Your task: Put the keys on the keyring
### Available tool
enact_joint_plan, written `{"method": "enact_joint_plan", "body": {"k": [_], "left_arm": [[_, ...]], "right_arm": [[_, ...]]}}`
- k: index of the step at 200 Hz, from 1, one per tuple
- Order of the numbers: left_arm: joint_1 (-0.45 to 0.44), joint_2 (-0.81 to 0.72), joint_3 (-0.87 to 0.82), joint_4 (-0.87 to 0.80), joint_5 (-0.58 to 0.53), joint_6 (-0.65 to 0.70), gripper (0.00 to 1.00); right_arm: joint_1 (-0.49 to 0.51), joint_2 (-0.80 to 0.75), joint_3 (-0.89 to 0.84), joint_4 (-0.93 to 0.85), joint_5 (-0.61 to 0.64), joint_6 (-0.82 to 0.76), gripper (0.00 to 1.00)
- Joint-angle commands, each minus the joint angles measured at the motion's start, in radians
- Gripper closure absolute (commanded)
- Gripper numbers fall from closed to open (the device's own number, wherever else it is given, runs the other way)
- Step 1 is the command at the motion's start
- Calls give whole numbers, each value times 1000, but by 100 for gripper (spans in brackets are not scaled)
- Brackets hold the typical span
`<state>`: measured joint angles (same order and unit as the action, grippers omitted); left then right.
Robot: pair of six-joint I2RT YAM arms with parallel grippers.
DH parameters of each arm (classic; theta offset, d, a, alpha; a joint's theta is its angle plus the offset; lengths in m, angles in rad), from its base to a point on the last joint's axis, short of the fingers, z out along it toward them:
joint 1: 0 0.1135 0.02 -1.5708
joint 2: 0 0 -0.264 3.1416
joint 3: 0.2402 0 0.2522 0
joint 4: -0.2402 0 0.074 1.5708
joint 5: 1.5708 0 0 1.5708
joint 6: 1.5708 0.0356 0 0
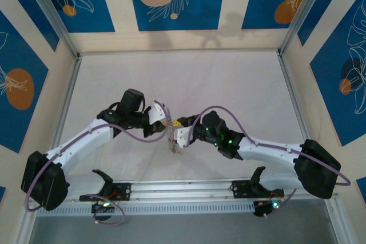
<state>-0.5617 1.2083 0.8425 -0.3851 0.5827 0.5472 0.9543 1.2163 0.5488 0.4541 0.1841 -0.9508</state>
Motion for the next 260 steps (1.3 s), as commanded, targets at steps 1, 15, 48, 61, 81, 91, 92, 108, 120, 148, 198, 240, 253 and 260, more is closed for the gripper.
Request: {"method": "enact_joint_plan", "body": {"k": [1, 15, 48, 61, 81, 91, 92, 108, 120, 148, 198, 240, 253, 260], "left_arm": [[-12, -6, 30, 19, 42, -12, 100], [-12, -6, 30, 17, 42, -12, 100], [-12, -7, 32, 19, 42, -15, 100], [-12, -8, 33, 20, 42, -15, 100], [-12, -11, 30, 20, 39, -15, 100], [-11, -12, 30, 20, 38, -14, 100], [-12, -13, 30, 19, 37, -14, 100], [-11, -14, 30, 20, 36, -13, 100], [-12, -15, 30, 19, 34, -12, 100], [-12, -15, 29, 21, 37, -12, 100], [-12, -28, 19, 26, 28, -9, 100], [-12, -50, -6, 68, 52, -14, 100], [-11, -53, -8, 77, 61, -13, 100], [-12, -53, -8, 77, 65, -13, 100]], "right_arm": [[11, 22, 43, -6, 5, 13, 100], [12, 27, 45, -8, 5, 9, 100], [25, 46, 56, -21, 11, -36, 100], [33, 57, 62, -29, 25, -61, 100], [41, 70, 68, -40, 45, -102, 100], [44, 75, 68, -43, 58, -121, 100], [43, 76, 69, -44, 59, -123, 100], [52, 86, 68, -64, 88, -181, 100], [62, 102, 67, -69, 132, -233, 100], [72, 109, 51, -52, 174, -331, 100], [40, 36, 17, 5, 118, -215, 98], [-36, -87, -54, 23, -49, -87, 77], [-63, -122, -72, 21, -111, -46, 72], [-75, -135, -78, 25, -134, -25, 71]]}}
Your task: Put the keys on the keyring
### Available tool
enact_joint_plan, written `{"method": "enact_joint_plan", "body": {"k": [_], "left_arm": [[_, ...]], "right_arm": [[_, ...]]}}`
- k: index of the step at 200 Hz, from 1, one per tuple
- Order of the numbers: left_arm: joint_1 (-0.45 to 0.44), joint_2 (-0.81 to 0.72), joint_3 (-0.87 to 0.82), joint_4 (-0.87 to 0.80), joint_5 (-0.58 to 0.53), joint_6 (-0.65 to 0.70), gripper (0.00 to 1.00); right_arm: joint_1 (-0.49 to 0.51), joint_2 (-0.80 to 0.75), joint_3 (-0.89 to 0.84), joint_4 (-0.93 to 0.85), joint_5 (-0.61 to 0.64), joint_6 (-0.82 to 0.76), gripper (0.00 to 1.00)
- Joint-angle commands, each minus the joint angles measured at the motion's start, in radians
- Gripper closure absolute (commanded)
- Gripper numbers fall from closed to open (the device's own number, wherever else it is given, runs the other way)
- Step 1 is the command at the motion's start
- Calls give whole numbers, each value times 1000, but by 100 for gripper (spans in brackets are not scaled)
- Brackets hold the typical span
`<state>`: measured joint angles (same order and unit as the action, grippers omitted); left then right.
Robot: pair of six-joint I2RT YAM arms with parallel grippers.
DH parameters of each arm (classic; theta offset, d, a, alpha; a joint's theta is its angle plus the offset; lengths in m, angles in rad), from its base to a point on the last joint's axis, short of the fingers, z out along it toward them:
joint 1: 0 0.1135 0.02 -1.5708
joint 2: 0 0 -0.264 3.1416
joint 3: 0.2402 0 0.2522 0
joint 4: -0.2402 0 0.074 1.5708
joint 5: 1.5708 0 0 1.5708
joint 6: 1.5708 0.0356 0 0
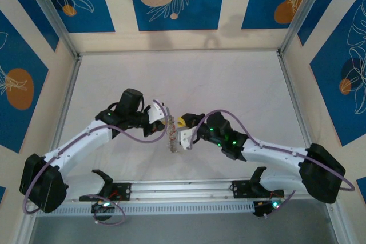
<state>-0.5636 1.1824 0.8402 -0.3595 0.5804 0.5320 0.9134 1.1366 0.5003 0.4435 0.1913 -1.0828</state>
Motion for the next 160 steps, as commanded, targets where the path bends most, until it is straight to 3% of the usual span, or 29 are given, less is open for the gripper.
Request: {"method": "enact_joint_plan", "body": {"k": [1, 41, 94, 129, 160], "left_arm": [[-10, -27, -7, 53, 68, 3, 100], [-10, -48, -24, 86, 114, 33, 100], [-10, -86, -50, 139, 242, 109, 100], [-10, -74, -48, 118, 267, 155, 100], [-11, -59, -43, 103, 285, 174, 100]], "right_arm": [[-36, -57, -30, 36, -145, 111, 71], [-129, -124, -20, -5, -366, 296, 70], [-227, -72, 54, -94, -647, 465, 68], [-236, -34, 93, -130, -741, 506, 68], [-224, 3, 115, -157, -751, 497, 75]]}}
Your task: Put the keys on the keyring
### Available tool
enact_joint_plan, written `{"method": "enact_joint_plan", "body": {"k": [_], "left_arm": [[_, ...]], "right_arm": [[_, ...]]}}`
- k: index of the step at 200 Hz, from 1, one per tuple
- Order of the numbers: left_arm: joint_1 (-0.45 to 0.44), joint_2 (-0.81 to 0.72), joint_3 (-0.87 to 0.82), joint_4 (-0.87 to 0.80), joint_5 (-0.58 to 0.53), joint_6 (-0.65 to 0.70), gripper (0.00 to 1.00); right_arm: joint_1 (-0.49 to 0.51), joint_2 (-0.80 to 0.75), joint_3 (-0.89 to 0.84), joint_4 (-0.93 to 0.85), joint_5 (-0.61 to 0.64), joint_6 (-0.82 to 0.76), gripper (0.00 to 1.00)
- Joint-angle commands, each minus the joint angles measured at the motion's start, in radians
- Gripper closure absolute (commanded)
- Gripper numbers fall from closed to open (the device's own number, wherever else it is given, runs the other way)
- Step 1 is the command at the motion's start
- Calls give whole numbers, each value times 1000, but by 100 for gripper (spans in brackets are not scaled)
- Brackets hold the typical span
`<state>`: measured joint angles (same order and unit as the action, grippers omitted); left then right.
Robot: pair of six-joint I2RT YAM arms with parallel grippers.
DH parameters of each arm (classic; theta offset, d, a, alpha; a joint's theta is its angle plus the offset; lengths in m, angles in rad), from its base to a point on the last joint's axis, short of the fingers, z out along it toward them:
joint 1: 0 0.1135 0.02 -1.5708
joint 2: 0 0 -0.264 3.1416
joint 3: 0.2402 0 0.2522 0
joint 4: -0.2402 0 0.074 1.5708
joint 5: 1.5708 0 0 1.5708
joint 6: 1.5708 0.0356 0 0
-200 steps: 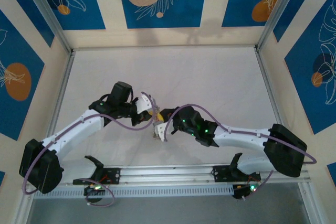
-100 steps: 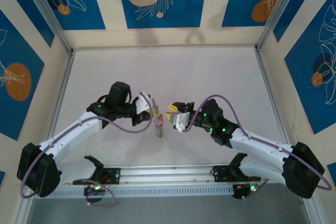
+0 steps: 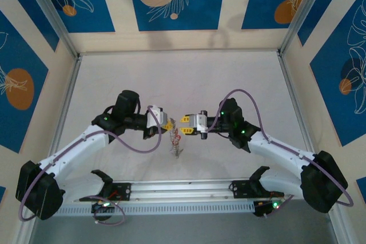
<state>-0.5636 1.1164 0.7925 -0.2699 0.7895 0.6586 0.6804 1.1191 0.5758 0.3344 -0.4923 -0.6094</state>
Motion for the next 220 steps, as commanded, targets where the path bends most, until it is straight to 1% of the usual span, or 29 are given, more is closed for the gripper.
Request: {"method": "enact_joint_plan", "body": {"k": [1, 20, 52, 87, 102, 125, 147, 163, 189, 203, 210, 220], "left_arm": [[-11, 8, 3, 14, 76, 46, 100], [-11, 8, -1, 31, 91, 42, 100], [-22, -1, -15, 43, 106, 44, 100], [-31, -5, -16, 32, 101, 50, 100], [-35, -10, -24, 47, 95, 47, 100], [-38, -7, -21, 38, 97, 49, 100], [-44, -11, -31, 57, 93, 42, 100], [-44, -9, -27, 55, 91, 41, 100], [-48, -13, -35, 70, 72, 28, 100], [-49, -11, -38, 77, 71, 25, 100], [-50, -8, -35, 72, 68, 24, 100], [-52, -7, -32, 64, 59, 24, 100]], "right_arm": [[9, 21, 40, -50, -68, 23, 75], [26, 36, 45, -54, -62, 19, 76], [52, 71, 52, -35, -11, 18, 76], [65, 91, 57, -20, -10, 18, 78], [70, 83, 61, -37, -7, 17, 81], [69, 81, 38, 12, 4, 33, 88], [70, 76, 49, -17, -3, 35, 88], [73, 79, 32, 16, -3, 46, 89], [80, 85, 27, 26, 0, 54, 84], [83, 83, 18, 50, 4, 62, 84], [83, 85, 10, 68, 4, 68, 84], [83, 91, 11, 65, -1, 62, 88]]}}
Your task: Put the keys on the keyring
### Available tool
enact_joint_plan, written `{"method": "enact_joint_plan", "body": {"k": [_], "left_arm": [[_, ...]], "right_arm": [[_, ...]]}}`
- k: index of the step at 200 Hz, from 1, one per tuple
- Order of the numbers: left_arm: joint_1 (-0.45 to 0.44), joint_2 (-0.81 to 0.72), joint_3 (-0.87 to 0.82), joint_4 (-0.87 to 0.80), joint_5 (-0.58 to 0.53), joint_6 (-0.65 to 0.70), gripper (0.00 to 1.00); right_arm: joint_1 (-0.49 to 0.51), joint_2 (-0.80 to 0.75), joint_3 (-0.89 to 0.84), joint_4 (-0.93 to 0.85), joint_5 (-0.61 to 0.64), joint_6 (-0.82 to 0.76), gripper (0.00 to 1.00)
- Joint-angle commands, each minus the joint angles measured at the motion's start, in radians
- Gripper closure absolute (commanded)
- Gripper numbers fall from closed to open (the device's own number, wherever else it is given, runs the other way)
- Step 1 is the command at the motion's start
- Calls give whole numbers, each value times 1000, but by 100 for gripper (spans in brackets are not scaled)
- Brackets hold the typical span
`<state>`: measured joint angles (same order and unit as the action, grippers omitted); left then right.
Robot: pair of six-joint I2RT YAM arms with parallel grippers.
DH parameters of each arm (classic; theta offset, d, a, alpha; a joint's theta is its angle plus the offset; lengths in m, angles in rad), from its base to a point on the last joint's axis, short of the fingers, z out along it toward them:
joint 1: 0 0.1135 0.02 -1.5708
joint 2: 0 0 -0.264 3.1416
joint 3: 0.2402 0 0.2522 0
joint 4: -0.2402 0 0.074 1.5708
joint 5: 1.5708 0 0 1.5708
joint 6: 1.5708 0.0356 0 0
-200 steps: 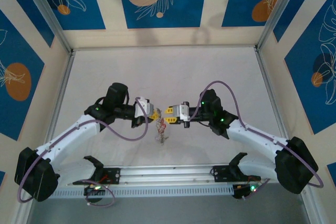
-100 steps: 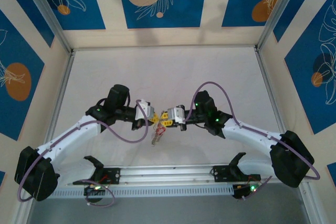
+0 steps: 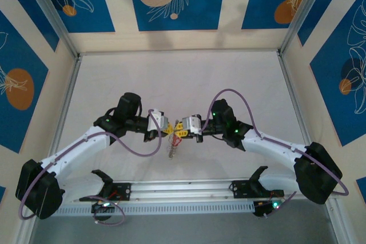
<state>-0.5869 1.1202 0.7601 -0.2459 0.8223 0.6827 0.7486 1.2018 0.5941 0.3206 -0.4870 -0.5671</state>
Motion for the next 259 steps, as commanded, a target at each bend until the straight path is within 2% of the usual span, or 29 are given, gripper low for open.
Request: {"method": "enact_joint_plan", "body": {"k": [1, 7, 17, 43, 66, 90, 126, 164, 211, 226, 259], "left_arm": [[-28, -12, 1, 38, 24, 0, 100], [-27, -14, 2, 35, 13, -2, 100], [-28, -17, 4, 28, -8, 0, 95], [-27, -19, 33, -39, -59, 34, 82], [-31, -23, 48, -52, -100, 34, 80], [-43, -19, 68, -81, -128, 53, 78], [-78, 2, 82, -115, -157, 85, 81], [-100, 1, 77, -111, -184, 95, 100], [-102, -10, 76, -111, -211, 101, 100], [-102, -8, 77, -113, -229, 92, 100], [-102, 12, 90, -124, -236, 87, 99]], "right_arm": [[14, 9, -6, 76, -7, 18, 89], [15, 8, 3, 48, -8, 9, 91], [15, -2, 18, -1, -3, -6, 96], [14, -19, 30, -71, 55, -31, 99], [23, -21, 95, -231, 98, -70, 100], [28, -3, 137, -315, 121, -86, 100], [52, 34, 190, -392, 177, -89, 100], [54, 22, 176, -361, 153, -75, 100], [20, -30, 101, -262, 123, -28, 94], [-1, -45, 79, -231, 83, -5, 100], [-18, -55, 74, -228, 58, 5, 100]]}}
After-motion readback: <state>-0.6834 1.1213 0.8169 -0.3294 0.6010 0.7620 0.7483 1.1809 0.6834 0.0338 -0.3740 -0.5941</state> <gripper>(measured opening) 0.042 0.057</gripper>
